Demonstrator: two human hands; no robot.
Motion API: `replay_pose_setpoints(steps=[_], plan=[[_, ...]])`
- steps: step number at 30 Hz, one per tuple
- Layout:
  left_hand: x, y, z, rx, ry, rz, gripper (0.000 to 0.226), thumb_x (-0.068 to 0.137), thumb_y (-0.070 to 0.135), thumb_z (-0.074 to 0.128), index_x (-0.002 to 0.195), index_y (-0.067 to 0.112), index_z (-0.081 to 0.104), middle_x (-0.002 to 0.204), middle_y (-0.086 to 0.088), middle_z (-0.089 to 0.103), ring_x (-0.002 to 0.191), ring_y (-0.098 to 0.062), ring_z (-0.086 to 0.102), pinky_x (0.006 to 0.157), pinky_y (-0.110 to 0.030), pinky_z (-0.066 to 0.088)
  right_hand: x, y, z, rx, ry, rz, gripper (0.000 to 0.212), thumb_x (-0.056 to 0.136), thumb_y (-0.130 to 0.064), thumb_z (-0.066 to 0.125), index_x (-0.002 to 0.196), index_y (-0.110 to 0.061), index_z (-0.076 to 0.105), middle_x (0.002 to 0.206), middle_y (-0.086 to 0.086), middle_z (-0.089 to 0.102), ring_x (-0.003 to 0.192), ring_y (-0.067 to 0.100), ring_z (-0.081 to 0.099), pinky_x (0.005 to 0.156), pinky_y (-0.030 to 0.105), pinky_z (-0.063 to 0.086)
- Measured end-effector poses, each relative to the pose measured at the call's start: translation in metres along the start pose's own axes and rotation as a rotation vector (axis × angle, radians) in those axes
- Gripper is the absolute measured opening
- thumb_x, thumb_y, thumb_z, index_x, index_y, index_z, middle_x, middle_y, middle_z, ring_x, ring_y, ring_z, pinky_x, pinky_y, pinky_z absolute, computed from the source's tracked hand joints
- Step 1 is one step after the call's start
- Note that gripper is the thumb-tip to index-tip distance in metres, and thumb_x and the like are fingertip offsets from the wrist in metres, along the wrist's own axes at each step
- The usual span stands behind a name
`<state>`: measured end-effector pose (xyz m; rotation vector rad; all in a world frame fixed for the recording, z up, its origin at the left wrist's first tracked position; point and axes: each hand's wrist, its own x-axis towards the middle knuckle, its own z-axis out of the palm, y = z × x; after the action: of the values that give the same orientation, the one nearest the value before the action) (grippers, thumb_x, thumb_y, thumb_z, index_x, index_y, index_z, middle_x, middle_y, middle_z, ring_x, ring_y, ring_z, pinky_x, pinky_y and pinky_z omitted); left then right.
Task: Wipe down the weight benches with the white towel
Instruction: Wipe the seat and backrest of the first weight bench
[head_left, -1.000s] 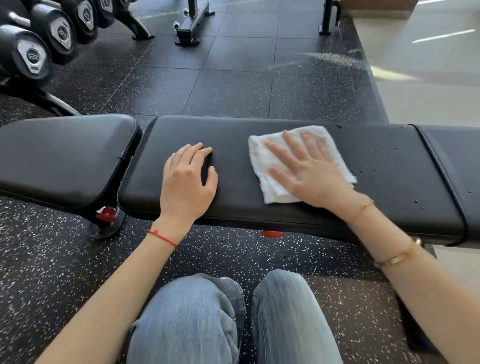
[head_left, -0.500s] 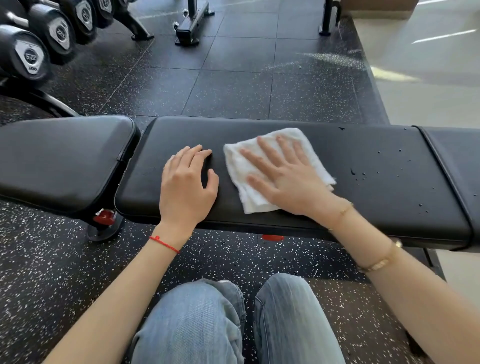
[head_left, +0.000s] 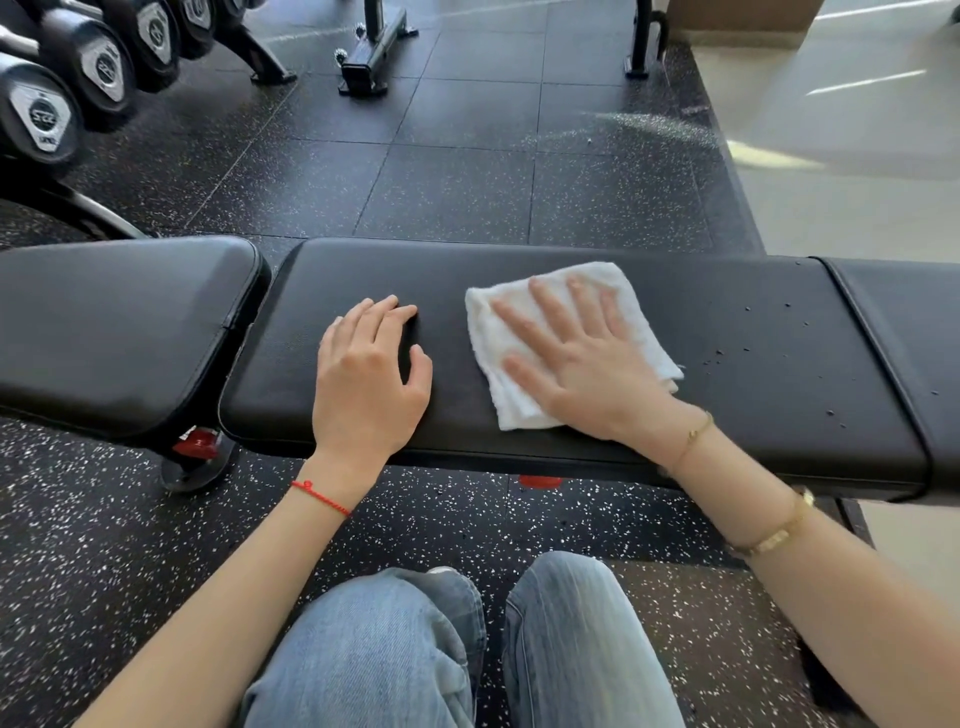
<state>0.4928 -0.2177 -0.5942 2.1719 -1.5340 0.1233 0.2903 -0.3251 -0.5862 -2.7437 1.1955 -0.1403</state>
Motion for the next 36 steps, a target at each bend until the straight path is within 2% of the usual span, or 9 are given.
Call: replay_pose_setpoints(steps=[3,7,10,16,21,24,28,32,36], plan=[[0.0,-0.001,0.0,0.002,-0.012,0.002,0.043,0.096,0.025,0.051,0.137,0.014,0.055,0.147,-0.004,0.052,0.142,-0.023,0.039,0.121,-0.043,0.025,0.009,0.012,-0.004,0.035,-0.026,0.005,0.057,0.095,-0.065,0.017,0.15,-0.055,0.0,0.165,-0.007,-0.003,0.151,0.029,-0.012,0.116,0.044,-0.018],[-0.001,0.0,0.001,0.004,-0.018,0.0,0.044,0.096,0.025,0.051,0.138,0.014,0.054,0.148,-0.004,0.05,0.143,-0.023,0.038,0.122,-0.042,0.023,0.074,0.028,-0.013,0.021,-0.09,0.195,0.057,0.099,-0.06,0.021,0.153,-0.049,0.006,0.166,-0.004,-0.001,0.15,0.036,-0.008,0.118,0.053,-0.011],[-0.001,-0.001,0.002,-0.006,-0.015,0.001,0.044,0.095,0.024,0.052,0.138,0.014,0.055,0.148,-0.005,0.051,0.142,-0.024,0.039,0.122,-0.043,0.024,0.102,0.0,-0.009,-0.037,-0.127,0.138,0.058,0.1,-0.06,0.018,0.154,-0.046,0.004,0.166,-0.003,0.001,0.151,0.035,-0.007,0.118,0.056,-0.009],[0.0,-0.004,0.0,-0.018,-0.02,0.013,0.044,0.095,0.026,0.052,0.137,0.015,0.055,0.147,-0.005,0.052,0.142,-0.024,0.04,0.121,-0.043,0.025,0.041,-0.02,0.004,-0.002,-0.044,-0.096,0.058,0.096,-0.063,0.012,0.152,-0.051,0.0,0.165,-0.008,-0.003,0.15,0.029,-0.013,0.118,0.05,-0.017],[-0.001,-0.002,0.0,-0.018,-0.019,0.009,0.043,0.095,0.025,0.053,0.137,0.014,0.056,0.147,-0.005,0.052,0.141,-0.024,0.04,0.121,-0.043,0.025,0.05,0.032,-0.015,0.026,-0.095,0.122,0.056,0.101,-0.057,0.021,0.153,-0.049,0.003,0.166,-0.006,-0.003,0.151,0.031,-0.012,0.118,0.051,-0.013],[-0.001,0.001,-0.001,-0.003,-0.029,0.005,0.043,0.096,0.025,0.051,0.137,0.014,0.055,0.148,-0.005,0.051,0.142,-0.024,0.039,0.122,-0.043,0.024,0.071,0.029,-0.023,0.0,-0.116,0.232,0.056,0.102,-0.057,0.019,0.154,-0.045,0.004,0.166,-0.004,-0.003,0.15,0.035,-0.011,0.118,0.057,-0.011],[0.0,0.0,-0.001,0.007,-0.044,0.001,0.043,0.096,0.025,0.051,0.138,0.014,0.054,0.148,-0.005,0.049,0.143,-0.024,0.038,0.121,-0.044,0.023,0.049,-0.007,-0.007,-0.046,-0.061,0.077,0.056,0.101,-0.056,0.019,0.154,-0.046,0.002,0.166,-0.005,-0.003,0.149,0.04,-0.011,0.117,0.059,-0.011],[0.0,-0.001,-0.002,-0.001,-0.045,0.009,0.043,0.096,0.025,0.051,0.138,0.014,0.054,0.148,-0.005,0.05,0.142,-0.024,0.038,0.121,-0.044,0.025,0.005,-0.006,0.001,-0.061,-0.031,-0.113,0.056,0.099,-0.059,0.017,0.151,-0.052,-0.002,0.165,-0.011,-0.005,0.15,0.033,-0.013,0.117,0.053,-0.016],[-0.001,0.001,-0.001,0.002,-0.036,0.009,0.042,0.096,0.024,0.051,0.137,0.014,0.054,0.147,-0.005,0.05,0.141,-0.024,0.039,0.12,-0.045,0.026,0.009,0.044,-0.01,-0.024,-0.047,0.02,0.056,0.099,-0.059,0.019,0.151,-0.053,0.001,0.165,-0.01,-0.004,0.151,0.029,-0.013,0.118,0.05,-0.015]])
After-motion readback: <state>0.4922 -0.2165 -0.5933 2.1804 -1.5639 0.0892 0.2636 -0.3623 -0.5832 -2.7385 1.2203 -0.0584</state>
